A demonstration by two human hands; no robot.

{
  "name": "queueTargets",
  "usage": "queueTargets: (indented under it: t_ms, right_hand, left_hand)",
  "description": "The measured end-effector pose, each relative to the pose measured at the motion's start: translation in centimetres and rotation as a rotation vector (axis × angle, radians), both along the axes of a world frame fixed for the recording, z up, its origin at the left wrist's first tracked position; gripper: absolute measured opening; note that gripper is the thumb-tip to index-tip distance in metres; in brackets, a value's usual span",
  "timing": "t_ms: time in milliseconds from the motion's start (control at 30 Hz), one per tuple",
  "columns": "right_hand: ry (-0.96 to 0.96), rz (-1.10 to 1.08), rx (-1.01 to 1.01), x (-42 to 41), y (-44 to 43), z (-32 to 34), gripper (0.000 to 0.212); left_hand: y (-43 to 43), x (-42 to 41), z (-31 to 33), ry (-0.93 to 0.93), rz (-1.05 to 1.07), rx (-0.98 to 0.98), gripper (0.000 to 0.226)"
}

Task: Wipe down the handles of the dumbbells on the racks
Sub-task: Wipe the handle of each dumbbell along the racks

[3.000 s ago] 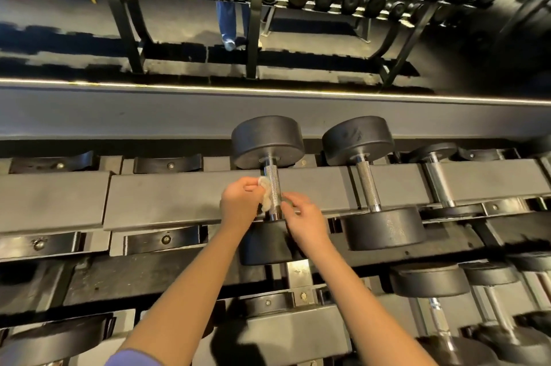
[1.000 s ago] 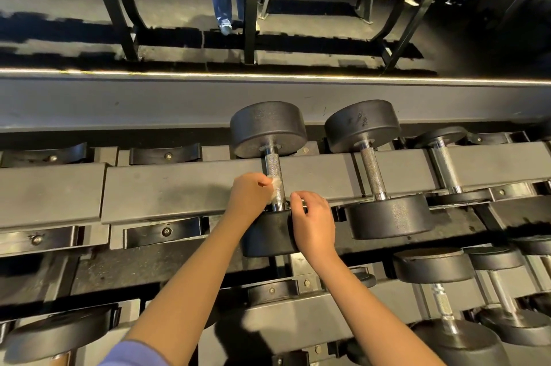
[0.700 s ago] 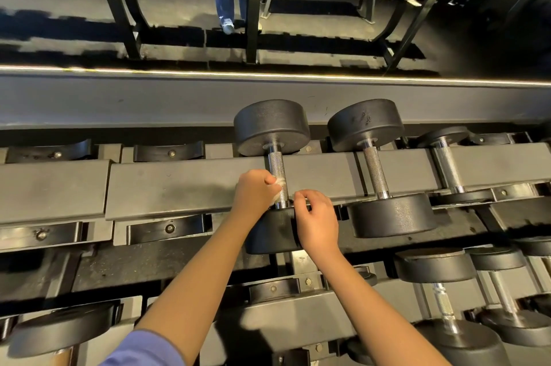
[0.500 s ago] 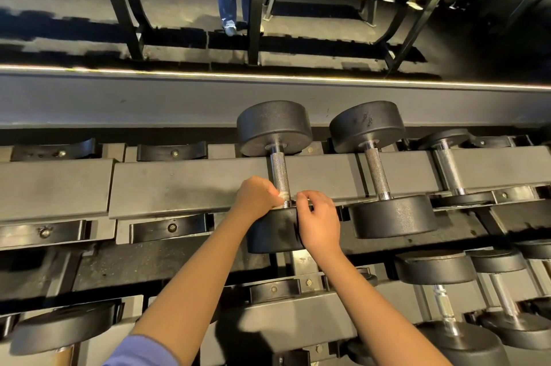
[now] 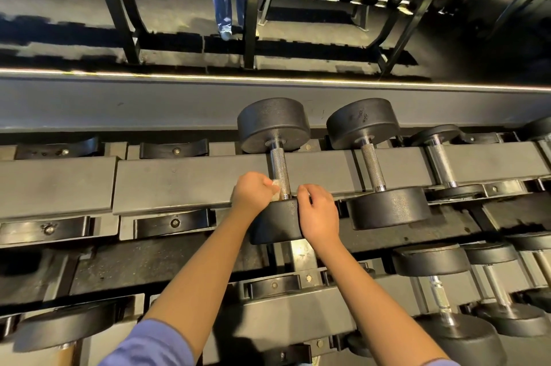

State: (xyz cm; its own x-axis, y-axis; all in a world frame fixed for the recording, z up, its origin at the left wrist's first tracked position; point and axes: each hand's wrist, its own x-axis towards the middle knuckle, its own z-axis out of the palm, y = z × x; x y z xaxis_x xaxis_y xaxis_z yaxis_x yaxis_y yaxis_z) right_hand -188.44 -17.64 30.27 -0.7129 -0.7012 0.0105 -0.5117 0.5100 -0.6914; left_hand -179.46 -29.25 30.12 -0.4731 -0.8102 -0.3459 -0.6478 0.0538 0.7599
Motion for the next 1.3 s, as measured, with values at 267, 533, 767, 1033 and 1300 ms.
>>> queueTargets:
  t_ms: [267,533,767,1033,1300]
  right_hand:
    - [0.081,0.042,0.025,1.6,2.0,-0.2,0.042]
    - [0.306,0.191,0.08,6.4,8.0,-1.8,0.063]
    - [0.096,0.501,0.201,13.2,14.1,-6.5,0.035]
    - [-0.176,0.622,0.348,18.7,17.1,-9.6,0.035]
    - [-0.246,0.48,0.427,24.1,17.3,-16.1,0.035]
  left_hand:
    - [3.0,5.2,2.1,0.304,0.322,-0.05,0.009]
    - [11.0,12.5,-1.4,0.303,0.489,-0.063,0.021]
    - [18.0,18.9,-6.0,0.088,0.572,-0.029,0.027]
    - [21.7,24.0,-10.6,-0.077,0.559,0.006,0.021]
    - [23.2,26.8,-17.7,-0.118,0.555,0.116,0.011]
